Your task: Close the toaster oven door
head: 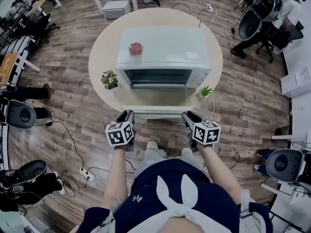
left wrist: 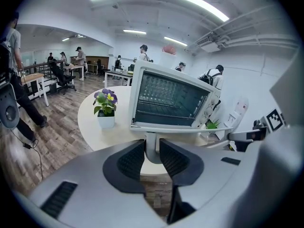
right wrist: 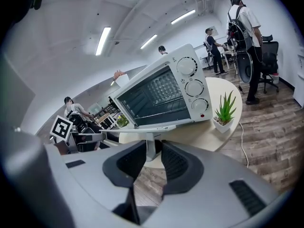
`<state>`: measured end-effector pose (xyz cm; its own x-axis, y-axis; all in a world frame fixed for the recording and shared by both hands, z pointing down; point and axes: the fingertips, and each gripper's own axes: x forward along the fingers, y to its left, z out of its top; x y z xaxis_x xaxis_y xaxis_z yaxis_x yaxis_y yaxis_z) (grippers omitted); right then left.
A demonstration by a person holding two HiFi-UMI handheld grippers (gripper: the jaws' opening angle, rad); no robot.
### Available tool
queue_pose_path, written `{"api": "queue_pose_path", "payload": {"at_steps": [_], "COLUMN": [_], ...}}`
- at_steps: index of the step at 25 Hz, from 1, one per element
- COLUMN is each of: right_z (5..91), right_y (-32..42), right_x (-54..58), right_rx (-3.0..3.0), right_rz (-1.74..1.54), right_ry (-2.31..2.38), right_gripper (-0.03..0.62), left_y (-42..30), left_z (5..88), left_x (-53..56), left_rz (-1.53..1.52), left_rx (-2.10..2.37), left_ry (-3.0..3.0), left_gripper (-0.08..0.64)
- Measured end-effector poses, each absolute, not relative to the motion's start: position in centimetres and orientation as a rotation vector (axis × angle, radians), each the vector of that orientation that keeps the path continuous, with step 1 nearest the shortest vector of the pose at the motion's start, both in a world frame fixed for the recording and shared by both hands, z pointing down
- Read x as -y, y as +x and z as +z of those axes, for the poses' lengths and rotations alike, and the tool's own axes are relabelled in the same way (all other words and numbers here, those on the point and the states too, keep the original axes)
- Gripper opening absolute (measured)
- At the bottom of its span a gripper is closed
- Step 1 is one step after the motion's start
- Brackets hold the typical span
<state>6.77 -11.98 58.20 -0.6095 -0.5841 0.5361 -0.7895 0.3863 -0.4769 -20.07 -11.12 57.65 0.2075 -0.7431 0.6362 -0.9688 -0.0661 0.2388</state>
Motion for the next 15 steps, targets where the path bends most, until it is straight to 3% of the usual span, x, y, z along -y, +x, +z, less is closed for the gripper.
{"api": "queue_pose_path", "payload": {"at_steps": [15], "right_z": [56.9], "right_y": [6.7], "right_x": [13.0], "right_rx": [2.404], "right_rz": [1.007], "right_ry": [1.222], "right_gripper": [0.106], "left_y": [-20.2], "left_z": [56.4], "left_x": [12.2], "left_rz": [0.416], "left_rx": [1.573], "left_ry": [1.877], "left_gripper": [0.112]}}
